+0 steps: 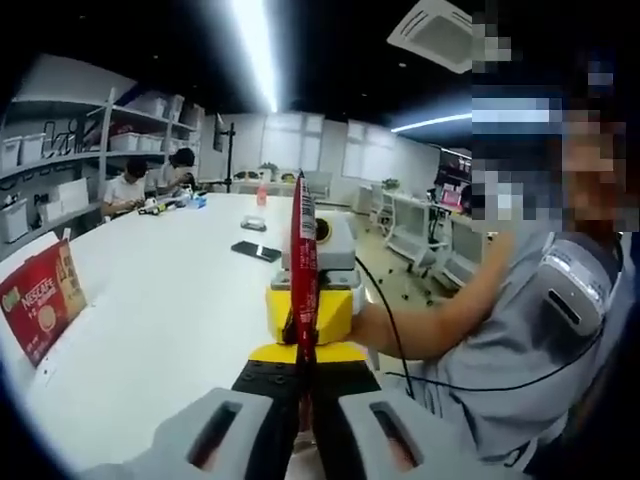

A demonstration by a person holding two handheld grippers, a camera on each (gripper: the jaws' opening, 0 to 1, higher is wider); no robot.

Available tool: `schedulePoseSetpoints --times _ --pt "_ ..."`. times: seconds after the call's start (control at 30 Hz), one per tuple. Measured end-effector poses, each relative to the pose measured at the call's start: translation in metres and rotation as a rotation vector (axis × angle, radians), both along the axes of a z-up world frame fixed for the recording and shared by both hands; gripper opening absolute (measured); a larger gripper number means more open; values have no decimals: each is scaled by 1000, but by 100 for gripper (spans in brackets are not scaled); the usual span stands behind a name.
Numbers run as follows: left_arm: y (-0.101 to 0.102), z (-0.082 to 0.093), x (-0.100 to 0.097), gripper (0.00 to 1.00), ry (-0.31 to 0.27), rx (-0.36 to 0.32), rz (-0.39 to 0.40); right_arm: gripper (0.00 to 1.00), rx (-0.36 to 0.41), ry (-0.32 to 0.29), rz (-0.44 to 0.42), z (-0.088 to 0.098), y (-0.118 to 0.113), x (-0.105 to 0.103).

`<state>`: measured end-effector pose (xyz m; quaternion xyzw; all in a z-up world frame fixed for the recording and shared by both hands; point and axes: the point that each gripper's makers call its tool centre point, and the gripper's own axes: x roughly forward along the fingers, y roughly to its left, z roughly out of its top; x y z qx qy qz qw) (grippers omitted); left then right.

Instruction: Tear open the coffee pouch, take out the coffee, and pour the coffee from the pouch into the cup

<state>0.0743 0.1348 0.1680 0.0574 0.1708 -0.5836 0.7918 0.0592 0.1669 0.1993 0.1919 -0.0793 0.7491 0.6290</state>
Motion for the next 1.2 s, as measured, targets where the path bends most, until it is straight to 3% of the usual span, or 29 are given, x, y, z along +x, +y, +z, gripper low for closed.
schedulePoseSetpoints --times 0.4,0.57,1.2 --pt "1 -1 1 4 -17 63 -7 11 65 -5 6 8 -9 6" --pt "3 -4 2 4 -11 72 -4 9 30 9 -1 6 -7 10" --pt "-5 1 3 7 -8 29 -10 8 74 23 -2 10 -17 23"
